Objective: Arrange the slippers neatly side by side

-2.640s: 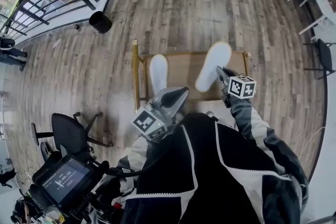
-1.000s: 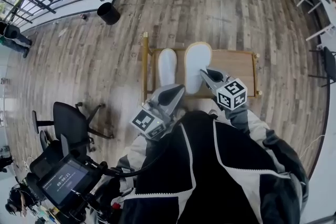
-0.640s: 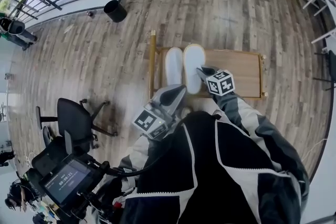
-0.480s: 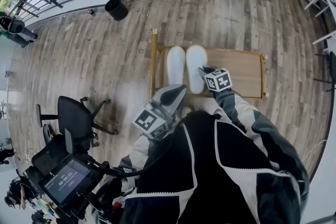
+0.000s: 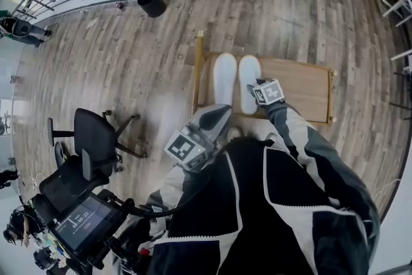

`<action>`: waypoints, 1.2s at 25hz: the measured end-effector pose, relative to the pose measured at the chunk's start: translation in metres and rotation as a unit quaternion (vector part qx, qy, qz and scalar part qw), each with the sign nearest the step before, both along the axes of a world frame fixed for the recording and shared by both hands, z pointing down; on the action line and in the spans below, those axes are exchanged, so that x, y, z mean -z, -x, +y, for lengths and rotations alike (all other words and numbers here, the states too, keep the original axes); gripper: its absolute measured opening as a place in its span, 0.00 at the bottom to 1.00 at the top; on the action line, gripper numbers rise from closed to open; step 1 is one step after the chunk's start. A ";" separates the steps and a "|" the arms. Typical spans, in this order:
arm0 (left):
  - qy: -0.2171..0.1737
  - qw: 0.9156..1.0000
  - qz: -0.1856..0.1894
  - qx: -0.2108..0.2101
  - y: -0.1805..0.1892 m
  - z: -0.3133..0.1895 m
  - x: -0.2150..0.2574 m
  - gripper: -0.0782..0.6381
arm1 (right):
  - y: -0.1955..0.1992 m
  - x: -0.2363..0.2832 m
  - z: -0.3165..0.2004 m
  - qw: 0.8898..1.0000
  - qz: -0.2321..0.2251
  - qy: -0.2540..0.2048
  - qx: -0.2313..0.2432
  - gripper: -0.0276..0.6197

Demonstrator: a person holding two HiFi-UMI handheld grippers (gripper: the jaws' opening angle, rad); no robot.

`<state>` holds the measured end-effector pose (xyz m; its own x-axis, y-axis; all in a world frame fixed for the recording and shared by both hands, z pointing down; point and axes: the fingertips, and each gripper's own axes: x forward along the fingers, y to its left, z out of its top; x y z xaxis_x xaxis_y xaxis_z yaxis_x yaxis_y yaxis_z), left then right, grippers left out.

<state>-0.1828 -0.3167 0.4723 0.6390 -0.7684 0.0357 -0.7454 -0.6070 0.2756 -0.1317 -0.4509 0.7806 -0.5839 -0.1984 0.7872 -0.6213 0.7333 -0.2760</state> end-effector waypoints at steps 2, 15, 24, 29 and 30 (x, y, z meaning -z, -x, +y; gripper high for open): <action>0.002 1.000 0.000 0.004 0.002 0.000 -0.001 0.14 | 0.002 -0.002 0.004 1.000 -0.006 0.007 0.000 0.33; -0.007 1.000 -0.003 -0.014 -0.002 -0.001 -0.002 0.14 | -0.013 0.017 -0.001 0.999 -0.034 -0.006 -0.039 0.33; -0.020 0.999 0.004 -0.045 -0.019 -0.001 0.003 0.14 | -0.034 0.145 0.007 0.970 -0.186 -0.134 -0.078 0.14; -0.037 0.998 0.007 -0.060 -0.036 -0.012 0.000 0.14 | -0.061 0.229 0.029 0.936 -0.254 -0.236 -0.060 0.05; -0.038 0.997 0.012 -0.059 -0.036 -0.014 0.004 0.14 | -0.063 0.245 0.036 0.929 -0.260 -0.258 -0.050 0.05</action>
<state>-0.1464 -0.3308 0.4684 0.7245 -0.6884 -0.0365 -0.6617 -0.7093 0.2431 -0.0685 -0.4145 0.5358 -0.8175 -0.5444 0.1879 -0.5739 0.7976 -0.1856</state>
